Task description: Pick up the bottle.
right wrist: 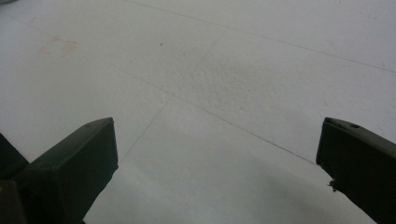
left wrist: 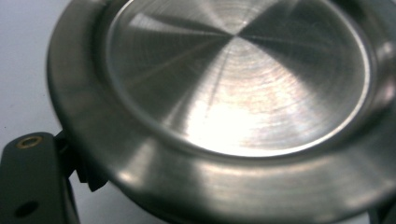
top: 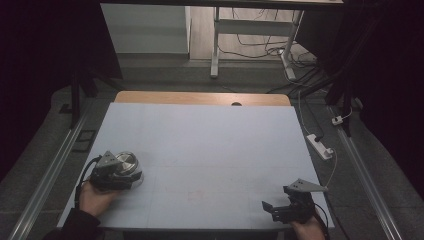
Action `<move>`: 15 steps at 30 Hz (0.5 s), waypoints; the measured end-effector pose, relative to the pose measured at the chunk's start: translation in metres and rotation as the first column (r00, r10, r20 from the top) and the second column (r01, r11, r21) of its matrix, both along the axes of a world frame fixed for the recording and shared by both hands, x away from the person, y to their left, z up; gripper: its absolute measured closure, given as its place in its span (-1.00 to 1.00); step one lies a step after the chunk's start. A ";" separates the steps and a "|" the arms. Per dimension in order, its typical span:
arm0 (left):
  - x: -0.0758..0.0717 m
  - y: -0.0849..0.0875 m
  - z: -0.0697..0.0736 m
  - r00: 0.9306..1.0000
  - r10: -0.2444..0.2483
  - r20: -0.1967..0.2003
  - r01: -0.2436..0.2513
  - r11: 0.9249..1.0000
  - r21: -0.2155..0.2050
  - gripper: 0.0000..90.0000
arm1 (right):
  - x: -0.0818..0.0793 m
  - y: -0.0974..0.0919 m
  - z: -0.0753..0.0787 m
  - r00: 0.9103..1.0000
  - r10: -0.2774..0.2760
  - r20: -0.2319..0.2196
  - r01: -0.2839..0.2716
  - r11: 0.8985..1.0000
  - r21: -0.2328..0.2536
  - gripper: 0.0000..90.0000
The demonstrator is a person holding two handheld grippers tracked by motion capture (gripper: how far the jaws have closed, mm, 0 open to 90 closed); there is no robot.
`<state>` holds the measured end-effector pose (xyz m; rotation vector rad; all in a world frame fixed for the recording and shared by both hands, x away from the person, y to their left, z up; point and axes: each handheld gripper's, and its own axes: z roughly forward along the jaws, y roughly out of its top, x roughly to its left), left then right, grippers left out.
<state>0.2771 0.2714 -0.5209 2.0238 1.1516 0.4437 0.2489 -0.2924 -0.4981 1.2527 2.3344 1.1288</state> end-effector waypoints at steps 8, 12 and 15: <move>-0.001 0.002 0.002 1.000 0.027 0.009 -0.027 1.000 -0.004 -0.68 | 0.000 0.000 0.000 1.000 0.002 0.002 -0.002 1.000 0.003 -1.00; -0.001 0.003 0.006 1.000 0.023 0.009 -0.023 0.999 -0.029 -0.68 | 0.000 0.000 0.000 1.000 0.002 0.002 -0.002 1.000 0.003 -1.00; -0.001 0.002 0.008 1.000 0.011 0.007 -0.011 0.999 -0.037 -0.68 | 0.000 0.000 0.000 1.000 0.002 0.002 -0.002 1.000 0.003 -1.00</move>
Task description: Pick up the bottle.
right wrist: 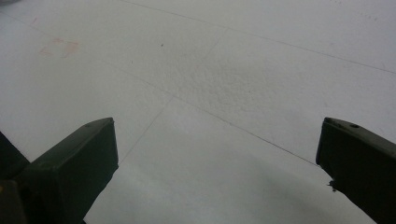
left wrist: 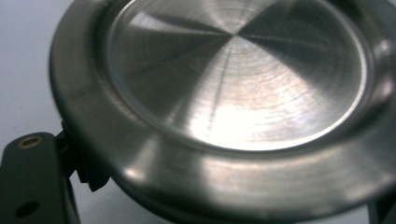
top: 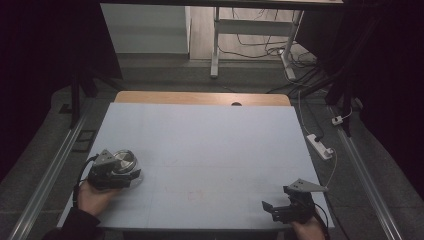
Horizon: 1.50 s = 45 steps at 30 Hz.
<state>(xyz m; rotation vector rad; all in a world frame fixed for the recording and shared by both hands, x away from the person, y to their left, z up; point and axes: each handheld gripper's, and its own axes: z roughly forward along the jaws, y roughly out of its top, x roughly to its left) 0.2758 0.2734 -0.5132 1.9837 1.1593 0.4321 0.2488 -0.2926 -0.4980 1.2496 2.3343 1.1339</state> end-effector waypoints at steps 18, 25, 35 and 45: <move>0.008 -0.025 0.024 0.992 -0.123 0.014 0.123 0.992 -0.012 -0.68 | 0.000 0.000 0.000 1.000 0.003 0.003 -0.003 1.000 0.001 -1.00; 0.016 -0.042 0.033 0.984 -0.177 0.024 0.177 0.984 -0.001 -0.68 | -0.001 0.000 0.000 1.000 0.004 0.004 -0.005 1.000 0.003 -1.00; 0.029 -0.067 0.042 0.970 -0.241 0.036 0.241 0.970 0.008 -0.68 | -0.001 0.000 0.000 1.000 0.004 0.006 -0.004 1.000 0.002 -1.00; 0.043 -0.095 0.047 0.953 -0.301 0.040 0.301 0.954 0.006 -0.68 | -0.001 0.000 0.000 1.000 0.006 0.010 -0.006 1.000 0.001 -1.00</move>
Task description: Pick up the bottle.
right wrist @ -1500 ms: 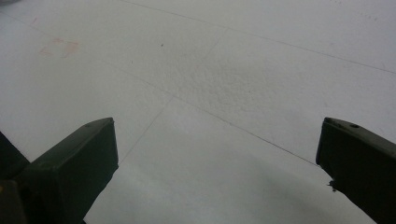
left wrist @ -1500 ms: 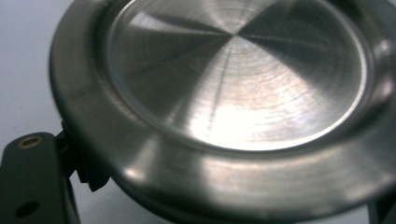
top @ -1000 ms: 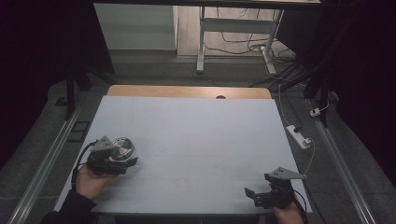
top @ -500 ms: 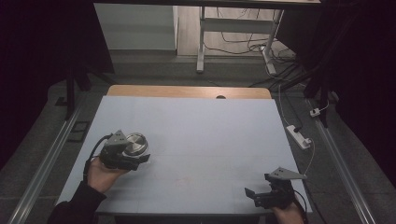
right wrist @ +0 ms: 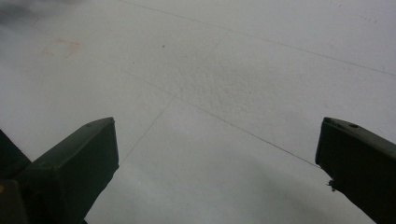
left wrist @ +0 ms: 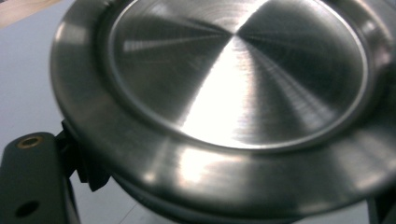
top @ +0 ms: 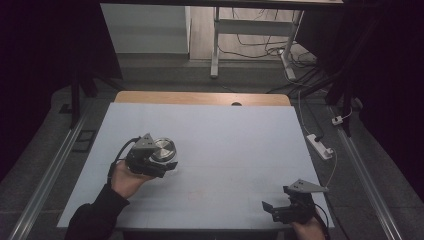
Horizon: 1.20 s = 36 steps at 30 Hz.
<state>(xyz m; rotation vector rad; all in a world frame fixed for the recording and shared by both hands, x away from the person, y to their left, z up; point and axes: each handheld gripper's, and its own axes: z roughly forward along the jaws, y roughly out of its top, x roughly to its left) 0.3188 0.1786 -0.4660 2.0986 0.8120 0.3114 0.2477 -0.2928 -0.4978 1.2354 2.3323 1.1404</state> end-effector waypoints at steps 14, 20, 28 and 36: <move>0.017 -0.032 0.002 0.998 -0.055 -0.008 0.055 0.998 -0.003 -0.68 | 0.000 0.000 0.000 1.000 0.003 0.002 -0.003 1.000 -0.003 -1.00; 0.023 -0.046 0.003 0.997 -0.077 -0.011 0.077 0.997 -0.005 -0.68 | 0.000 0.000 0.000 1.000 0.004 0.003 -0.004 1.000 -0.002 -1.00; 0.026 -0.066 0.005 0.993 -0.115 -0.005 0.115 0.993 -0.001 -0.68 | 0.000 0.000 0.000 1.000 0.007 0.004 -0.007 1.000 -0.004 -1.00; 0.027 -0.085 0.005 0.988 -0.153 0.001 0.153 0.988 0.011 -0.68 | 0.000 0.001 0.000 1.000 0.010 0.005 -0.010 1.000 -0.010 -1.00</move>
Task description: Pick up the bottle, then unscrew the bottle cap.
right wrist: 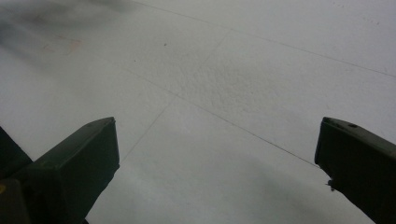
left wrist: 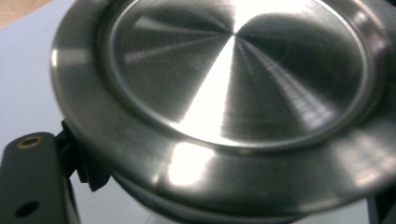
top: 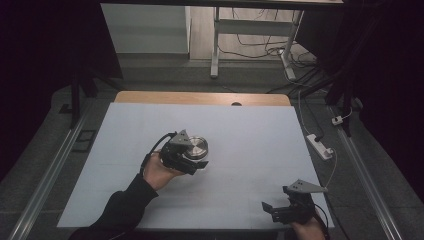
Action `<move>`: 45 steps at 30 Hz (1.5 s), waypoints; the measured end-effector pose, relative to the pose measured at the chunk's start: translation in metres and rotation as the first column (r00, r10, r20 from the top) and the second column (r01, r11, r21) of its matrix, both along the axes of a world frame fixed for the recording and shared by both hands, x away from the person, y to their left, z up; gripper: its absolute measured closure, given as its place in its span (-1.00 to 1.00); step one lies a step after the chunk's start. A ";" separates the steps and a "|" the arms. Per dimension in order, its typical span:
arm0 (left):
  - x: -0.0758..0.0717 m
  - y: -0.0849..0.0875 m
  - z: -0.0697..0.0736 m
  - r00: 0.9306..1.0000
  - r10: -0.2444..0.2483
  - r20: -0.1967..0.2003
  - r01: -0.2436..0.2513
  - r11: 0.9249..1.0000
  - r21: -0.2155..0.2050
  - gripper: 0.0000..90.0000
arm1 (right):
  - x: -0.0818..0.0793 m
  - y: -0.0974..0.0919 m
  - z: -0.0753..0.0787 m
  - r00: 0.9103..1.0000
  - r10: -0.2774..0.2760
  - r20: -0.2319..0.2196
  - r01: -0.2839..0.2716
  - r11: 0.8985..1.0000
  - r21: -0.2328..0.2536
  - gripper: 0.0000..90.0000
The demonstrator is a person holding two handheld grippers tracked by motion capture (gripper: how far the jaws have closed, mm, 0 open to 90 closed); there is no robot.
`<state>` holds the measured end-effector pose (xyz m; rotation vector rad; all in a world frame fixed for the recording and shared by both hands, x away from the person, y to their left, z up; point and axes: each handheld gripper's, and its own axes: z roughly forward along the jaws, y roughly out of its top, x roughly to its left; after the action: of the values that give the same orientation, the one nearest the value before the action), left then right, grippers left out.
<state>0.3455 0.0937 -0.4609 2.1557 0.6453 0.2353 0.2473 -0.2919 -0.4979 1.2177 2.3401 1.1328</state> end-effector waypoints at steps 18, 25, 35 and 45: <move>-0.001 -0.003 -0.005 1.000 -0.010 -0.004 0.010 1.000 0.004 -0.68 | -0.002 0.003 0.004 0.999 0.021 0.033 -0.021 0.999 0.025 -1.00; -0.001 -0.001 -0.006 1.000 -0.027 -0.006 0.027 1.000 -0.004 -0.68 | -0.002 0.008 0.011 0.998 0.037 0.059 -0.039 0.999 0.035 -1.00; -0.002 0.001 -0.007 0.999 -0.045 -0.004 0.045 0.999 0.001 -0.68 | 0.002 0.021 0.019 0.990 0.089 0.108 -0.094 0.995 0.037 -1.00; -0.002 0.002 -0.006 0.999 -0.050 -0.002 0.050 0.999 0.001 -0.68 | 0.008 0.036 0.029 0.976 0.156 0.150 -0.168 0.983 0.071 -1.00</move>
<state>0.3435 0.0962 -0.4670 2.1702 0.5919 0.2072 0.2555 -0.2560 -0.4691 0.9489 2.3382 1.3361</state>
